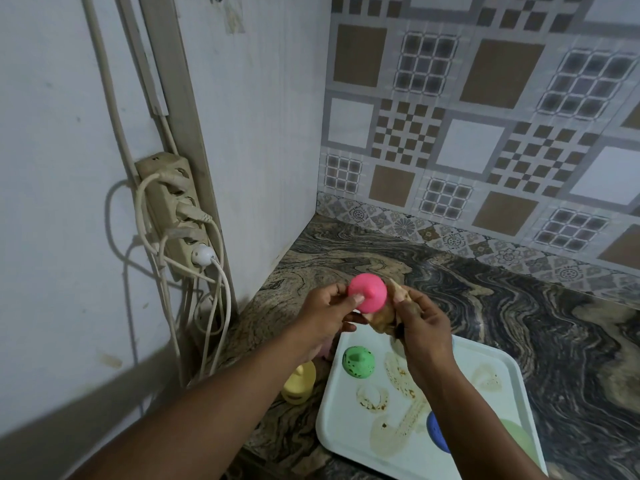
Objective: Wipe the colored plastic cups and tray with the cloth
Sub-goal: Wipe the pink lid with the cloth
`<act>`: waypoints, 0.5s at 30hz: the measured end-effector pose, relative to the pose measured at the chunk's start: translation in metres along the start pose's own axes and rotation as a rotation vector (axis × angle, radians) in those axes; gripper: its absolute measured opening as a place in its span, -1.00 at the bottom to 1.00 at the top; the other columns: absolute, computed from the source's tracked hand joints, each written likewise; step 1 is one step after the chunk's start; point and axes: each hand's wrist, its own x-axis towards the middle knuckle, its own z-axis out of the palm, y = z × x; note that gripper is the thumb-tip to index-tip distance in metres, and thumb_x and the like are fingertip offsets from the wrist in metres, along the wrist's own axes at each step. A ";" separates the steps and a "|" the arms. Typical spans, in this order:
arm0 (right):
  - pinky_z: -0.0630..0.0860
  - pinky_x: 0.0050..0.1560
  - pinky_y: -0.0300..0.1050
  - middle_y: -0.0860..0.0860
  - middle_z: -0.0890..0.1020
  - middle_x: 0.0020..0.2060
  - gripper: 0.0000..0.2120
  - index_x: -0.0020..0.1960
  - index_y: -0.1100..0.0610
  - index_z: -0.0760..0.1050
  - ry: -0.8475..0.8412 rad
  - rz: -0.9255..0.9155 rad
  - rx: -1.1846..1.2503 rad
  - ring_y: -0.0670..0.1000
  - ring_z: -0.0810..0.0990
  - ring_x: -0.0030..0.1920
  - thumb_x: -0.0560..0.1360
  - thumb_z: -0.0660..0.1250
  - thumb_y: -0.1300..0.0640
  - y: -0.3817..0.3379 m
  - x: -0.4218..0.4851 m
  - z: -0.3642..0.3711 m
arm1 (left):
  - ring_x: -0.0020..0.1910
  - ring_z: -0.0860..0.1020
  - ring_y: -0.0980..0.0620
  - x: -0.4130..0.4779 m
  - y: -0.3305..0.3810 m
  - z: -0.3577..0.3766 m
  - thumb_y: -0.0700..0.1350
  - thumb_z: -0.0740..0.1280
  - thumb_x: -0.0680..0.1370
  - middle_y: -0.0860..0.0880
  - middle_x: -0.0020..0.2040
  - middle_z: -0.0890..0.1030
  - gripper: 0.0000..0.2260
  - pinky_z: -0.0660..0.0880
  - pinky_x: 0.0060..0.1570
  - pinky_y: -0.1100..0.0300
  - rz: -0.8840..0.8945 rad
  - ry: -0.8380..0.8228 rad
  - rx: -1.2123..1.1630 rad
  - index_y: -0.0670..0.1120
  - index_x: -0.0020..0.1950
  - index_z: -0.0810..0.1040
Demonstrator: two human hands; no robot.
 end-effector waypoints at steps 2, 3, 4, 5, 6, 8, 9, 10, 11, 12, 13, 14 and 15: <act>0.53 -0.37 -0.18 0.21 0.69 -0.17 -0.82 0.15 0.14 0.64 0.067 -0.091 -0.065 0.05 0.60 -0.27 0.65 0.30 0.16 -0.004 0.001 -0.004 | -0.27 0.69 0.08 0.004 0.000 -0.006 -0.23 0.36 0.61 -0.21 0.01 0.69 -0.82 0.60 -0.32 0.23 0.023 -0.012 -0.050 -0.22 0.20 0.56; 0.54 -0.35 -0.23 0.13 0.70 -0.15 -0.82 0.16 0.12 0.65 0.069 -0.168 -0.125 0.00 0.61 -0.26 0.65 0.29 0.17 -0.006 0.001 -0.005 | -0.19 0.71 0.02 0.006 0.000 -0.010 -0.24 0.36 0.61 -0.23 0.04 0.70 -0.82 0.63 -0.16 0.11 0.028 -0.009 -0.040 -0.23 0.19 0.56; 0.55 -0.30 -0.26 0.06 0.71 -0.11 -0.81 0.16 0.09 0.65 0.045 -0.264 -0.222 -0.03 0.63 -0.21 0.65 0.29 0.19 -0.008 0.002 -0.005 | -0.13 0.72 -0.03 0.006 0.002 -0.013 -0.24 0.37 0.60 -0.22 0.03 0.70 -0.83 0.63 -0.04 0.02 0.032 -0.017 -0.017 -0.23 0.18 0.57; 0.57 -0.24 -0.25 0.02 0.70 -0.05 -0.80 0.18 0.07 0.65 0.001 -0.372 -0.341 -0.05 0.65 -0.13 0.64 0.30 0.21 -0.010 0.003 -0.003 | -0.10 0.73 -0.07 0.008 0.002 -0.015 -0.25 0.37 0.60 -0.21 0.01 0.71 -0.85 0.63 0.03 -0.02 0.040 -0.035 0.015 -0.22 0.16 0.57; 0.58 -0.15 -0.25 0.00 0.69 0.02 -0.79 0.20 0.08 0.65 -0.054 -0.488 -0.470 -0.06 0.65 -0.04 0.63 0.31 0.23 -0.010 0.004 -0.001 | -0.10 0.73 -0.08 0.009 0.002 -0.015 -0.25 0.37 0.60 -0.20 -0.02 0.72 -0.88 0.63 0.03 -0.01 0.050 -0.065 0.042 -0.20 0.13 0.58; 0.56 -0.03 -0.22 -0.03 0.65 0.11 -0.78 0.21 0.09 0.65 -0.164 -0.697 -0.715 -0.08 0.62 0.08 0.62 0.31 0.21 -0.006 0.008 0.004 | -0.18 0.73 -0.04 0.010 0.003 -0.016 -0.27 0.36 0.60 -0.17 -0.08 0.72 -0.92 0.64 -0.03 0.05 0.073 -0.139 0.075 -0.13 0.06 0.57; 0.54 0.00 -0.22 -0.03 0.64 0.12 -0.77 0.22 0.10 0.65 -0.205 -0.760 -0.794 -0.07 0.60 0.09 0.62 0.30 0.18 -0.004 0.010 0.005 | -0.21 0.72 -0.02 0.011 0.004 -0.016 -0.28 0.35 0.60 -0.15 -0.10 0.71 -0.90 0.64 -0.05 0.07 0.087 -0.166 0.087 -0.10 0.03 0.57; 0.54 0.00 -0.21 -0.04 0.64 0.12 -0.76 0.23 0.10 0.65 -0.238 -0.788 -0.830 -0.07 0.60 0.09 0.62 0.30 0.17 -0.004 0.012 0.005 | -0.22 0.71 -0.02 0.011 0.004 -0.017 -0.30 0.34 0.60 -0.15 -0.10 0.71 -0.88 0.64 -0.06 0.07 0.104 -0.182 0.106 -0.09 0.02 0.58; 0.55 0.00 -0.20 -0.04 0.65 0.11 -0.76 0.24 0.10 0.65 -0.265 -0.791 -0.834 -0.07 0.61 0.07 0.62 0.31 0.19 -0.005 0.014 0.002 | -0.22 0.71 -0.03 0.011 0.003 -0.019 -0.31 0.34 0.60 -0.16 -0.09 0.70 -0.89 0.65 -0.06 0.06 0.118 -0.187 0.135 -0.11 0.03 0.57; 0.57 -0.01 -0.18 -0.05 0.66 0.08 -0.76 0.23 0.09 0.66 -0.288 -0.772 -0.829 -0.06 0.62 0.05 0.61 0.33 0.23 -0.006 0.015 -0.001 | -0.21 0.71 -0.03 0.011 0.003 -0.021 -0.31 0.33 0.60 -0.17 -0.08 0.69 -0.91 0.67 -0.08 0.07 0.129 -0.185 0.162 -0.15 0.04 0.56; 0.59 -0.04 -0.14 -0.07 0.68 0.04 -0.74 0.21 0.08 0.67 -0.305 -0.730 -0.838 -0.05 0.65 0.01 0.58 0.35 0.28 -0.007 0.017 -0.007 | -0.22 0.71 -0.02 0.011 0.001 -0.023 -0.31 0.34 0.60 -0.16 -0.08 0.69 -0.92 0.68 -0.14 0.11 0.133 -0.172 0.179 -0.18 0.07 0.55; 0.61 -0.08 -0.08 -0.10 0.69 -0.02 -0.72 0.17 0.07 0.69 -0.308 -0.678 -0.873 -0.04 0.67 -0.05 0.55 0.36 0.33 -0.006 0.018 -0.012 | -0.24 0.71 0.01 0.010 -0.001 -0.026 -0.30 0.34 0.60 -0.16 -0.08 0.69 -0.92 0.66 -0.21 0.17 0.129 -0.143 0.176 -0.19 0.08 0.55; 0.62 -0.12 -0.05 -0.13 0.69 -0.08 -0.69 0.12 0.05 0.70 -0.296 -0.626 -0.916 -0.04 0.68 -0.11 0.53 0.36 0.36 -0.005 0.020 -0.018 | -0.26 0.71 0.02 0.011 -0.003 -0.029 -0.30 0.34 0.60 -0.16 -0.08 0.68 -0.92 0.64 -0.26 0.20 0.122 -0.109 0.151 -0.20 0.09 0.54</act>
